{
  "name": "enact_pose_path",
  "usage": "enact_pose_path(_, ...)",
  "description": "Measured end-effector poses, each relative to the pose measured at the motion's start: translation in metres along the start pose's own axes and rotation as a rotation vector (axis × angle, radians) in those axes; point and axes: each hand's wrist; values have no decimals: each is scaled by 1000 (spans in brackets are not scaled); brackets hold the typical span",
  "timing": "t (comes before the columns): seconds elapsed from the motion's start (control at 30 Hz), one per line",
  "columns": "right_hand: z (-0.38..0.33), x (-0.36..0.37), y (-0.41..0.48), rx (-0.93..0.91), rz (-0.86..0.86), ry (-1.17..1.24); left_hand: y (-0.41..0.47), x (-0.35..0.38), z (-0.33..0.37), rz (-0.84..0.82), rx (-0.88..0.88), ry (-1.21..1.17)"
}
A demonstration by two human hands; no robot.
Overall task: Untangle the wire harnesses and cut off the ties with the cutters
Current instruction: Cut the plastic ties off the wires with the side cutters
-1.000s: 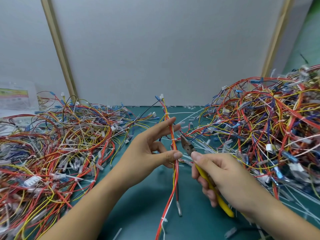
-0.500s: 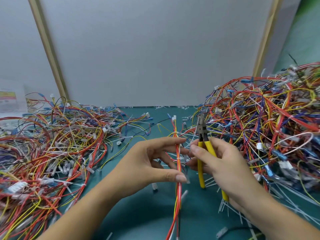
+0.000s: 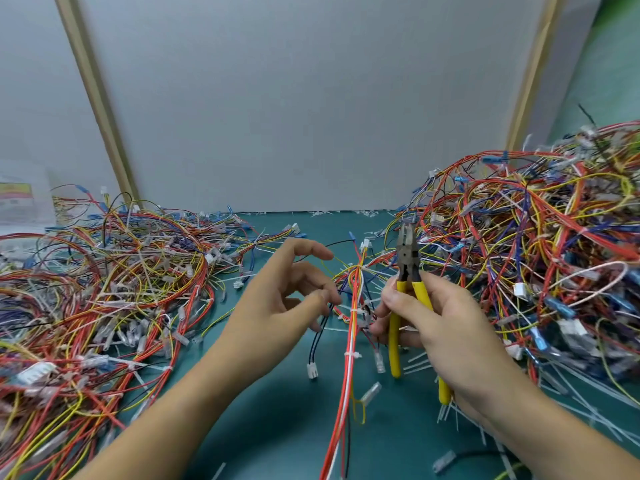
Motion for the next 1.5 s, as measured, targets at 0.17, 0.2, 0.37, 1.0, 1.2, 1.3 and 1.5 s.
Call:
enact_pose_path(0.17, -2, 2, -3, -30, -39, 6, -1, 0, -7, 34, -7, 319)
enact_pose_path(0.2, -2, 2, -3, -35, -51, 11, -2, 0, -8, 31, -28, 333)
enact_pose_path(0.37, -3, 5, -5, -47, -101, 19, -1, 4, -10, -65, -164, 216)
enact_pose_path(1.0, 4, 8, -3, -82, 48, -23, 1, 5, -8, -21, -12, 54)
enact_pose_path(1.2, 3, 0, 1, -132, 66, -120, -3, 2, 0, 180, 29, 54)
enact_pose_path(1.3, 1, 1, -2, -217, 4, -256, -5, 2, 1, 307, 160, 238)
enact_pose_path(1.5, 3, 1, -2, -282, -2, -282, -4, 4, 4, 256, 238, 426)
Point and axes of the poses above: each hand's wrist, its own y-axis towards the middle knuckle, its own x-axis out of the palm, z = x × y, and after that the axes turned 4 degrees about -y, right-handed
